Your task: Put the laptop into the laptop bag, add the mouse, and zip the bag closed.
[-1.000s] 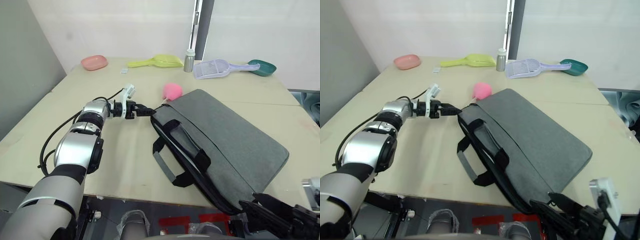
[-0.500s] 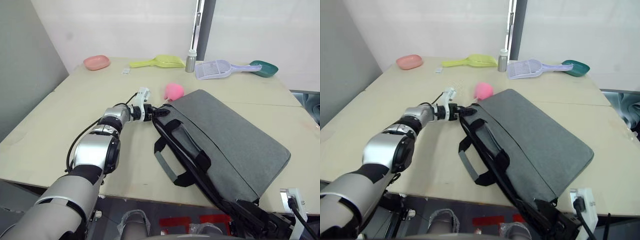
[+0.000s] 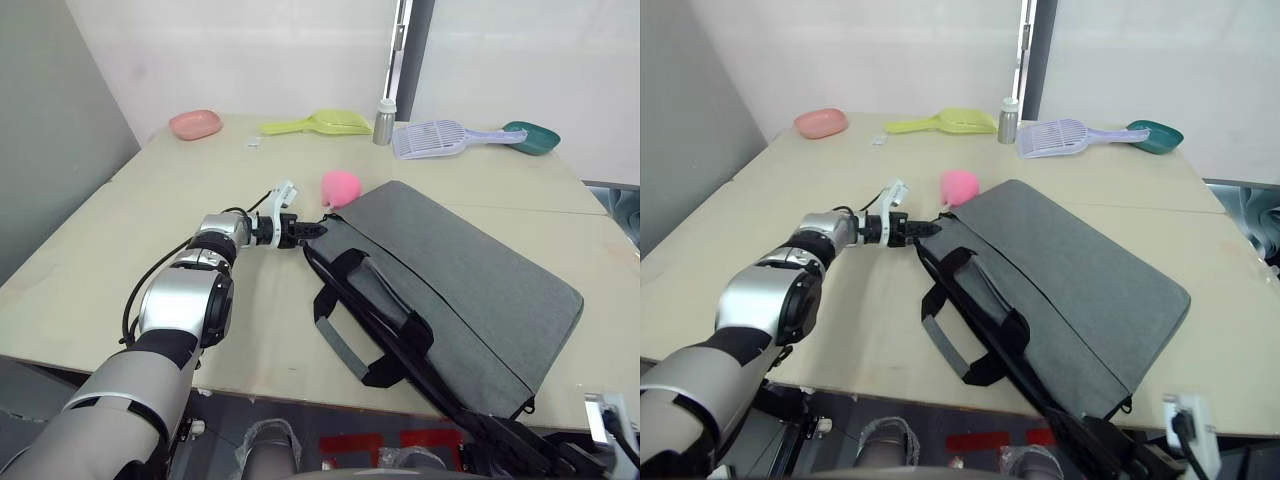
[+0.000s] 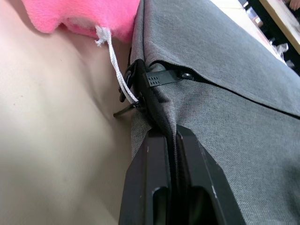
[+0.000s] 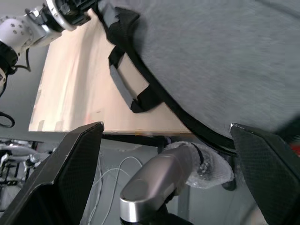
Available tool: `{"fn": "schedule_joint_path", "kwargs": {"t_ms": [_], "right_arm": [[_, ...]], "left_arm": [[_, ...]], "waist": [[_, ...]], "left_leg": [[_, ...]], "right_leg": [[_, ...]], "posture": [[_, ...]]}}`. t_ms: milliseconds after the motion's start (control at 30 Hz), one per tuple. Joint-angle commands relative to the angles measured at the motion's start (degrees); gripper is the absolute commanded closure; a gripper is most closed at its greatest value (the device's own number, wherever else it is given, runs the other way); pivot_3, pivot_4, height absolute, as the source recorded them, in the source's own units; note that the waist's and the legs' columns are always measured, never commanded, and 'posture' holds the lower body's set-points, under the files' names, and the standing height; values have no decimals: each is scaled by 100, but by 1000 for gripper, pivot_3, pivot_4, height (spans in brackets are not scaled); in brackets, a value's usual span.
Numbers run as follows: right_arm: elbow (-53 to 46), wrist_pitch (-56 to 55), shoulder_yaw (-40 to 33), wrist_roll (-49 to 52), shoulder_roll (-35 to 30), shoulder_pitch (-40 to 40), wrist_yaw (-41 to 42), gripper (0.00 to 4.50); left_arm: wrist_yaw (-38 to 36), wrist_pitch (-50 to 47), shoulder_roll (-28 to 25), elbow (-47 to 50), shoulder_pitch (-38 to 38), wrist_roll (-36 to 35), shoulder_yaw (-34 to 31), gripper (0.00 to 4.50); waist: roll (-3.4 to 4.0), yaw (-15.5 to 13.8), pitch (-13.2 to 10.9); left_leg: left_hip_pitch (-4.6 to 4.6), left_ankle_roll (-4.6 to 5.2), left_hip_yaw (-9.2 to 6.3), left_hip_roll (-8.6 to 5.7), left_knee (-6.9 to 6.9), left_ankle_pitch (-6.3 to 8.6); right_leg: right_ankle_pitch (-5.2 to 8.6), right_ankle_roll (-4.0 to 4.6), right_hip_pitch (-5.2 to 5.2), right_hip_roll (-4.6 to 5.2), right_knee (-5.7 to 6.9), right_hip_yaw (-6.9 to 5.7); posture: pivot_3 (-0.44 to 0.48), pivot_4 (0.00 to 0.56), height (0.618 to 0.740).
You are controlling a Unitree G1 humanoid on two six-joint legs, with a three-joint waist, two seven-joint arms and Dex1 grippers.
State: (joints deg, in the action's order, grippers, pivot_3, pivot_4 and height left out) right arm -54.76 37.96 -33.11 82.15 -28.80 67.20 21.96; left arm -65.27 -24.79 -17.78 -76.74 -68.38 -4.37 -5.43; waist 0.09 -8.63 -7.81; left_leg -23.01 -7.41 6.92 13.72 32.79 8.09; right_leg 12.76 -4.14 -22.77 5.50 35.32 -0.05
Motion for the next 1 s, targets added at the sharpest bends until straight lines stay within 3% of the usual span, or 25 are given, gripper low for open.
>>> {"fn": "schedule_joint_path", "kwargs": {"t_ms": [33, 100, 200, 400, 700, 1000], "right_arm": [[318, -185, -1175, 833, -373, 304, 362, 0], [579, -112, -1504, 997, -543, 360, 468, 0], [957, 59, -1402, 1177, -794, 115, 343, 0], [877, 274, -503, 1277, -900, -497, -76, 0], [571, 354, 502, 934, -796, -706, -478, 0], [1236, 506, -730, 1076, -1082, -396, 116, 0]], "left_arm": [[-312, -65, -231, 189, -9, 30, 15, 4470], [-405, -103, -299, 216, 3, 29, 14, 4470], [-495, -160, -360, 251, 56, 19, 12, 4470], [-648, -283, -443, 354, 190, 54, 84, 4470], [-731, -424, -503, 478, 273, -26, 77, 4470], [-779, -458, -490, 563, 267, -90, 65, 4470]], "waist": [[1, 23, -3], [2, 15, -4], [4, 13, -7], [7, 5, -8], [7, 9, -8], [7, -3, -9]], "left_leg": [[0, 0, 0, 0, 0, 0], [0, 1, 2, 0, 0, 0], [-1, 2, 0, 2, -8, 0], [-6, 4, -2, 1, -19, -2], [-4, 3, -2, 1, -19, -2], [-7, 4, -1, -1, -19, -2]], "right_leg": [[0, 0, 0, 0, -1, 0], [0, -1, 0, 0, -3, 1], [1, 0, -2, -1, -7, -3], [0, 1, -2, -3, -16, -10], [0, 1, 0, -2, -14, -9], [0, 1, -1, 0, -17, -10]], "posture": [[0, 150, 740], [0, 150, 740], [0, 150, 740], [0, 150, 740], [0, 150, 740], [0, 150, 740]]}}
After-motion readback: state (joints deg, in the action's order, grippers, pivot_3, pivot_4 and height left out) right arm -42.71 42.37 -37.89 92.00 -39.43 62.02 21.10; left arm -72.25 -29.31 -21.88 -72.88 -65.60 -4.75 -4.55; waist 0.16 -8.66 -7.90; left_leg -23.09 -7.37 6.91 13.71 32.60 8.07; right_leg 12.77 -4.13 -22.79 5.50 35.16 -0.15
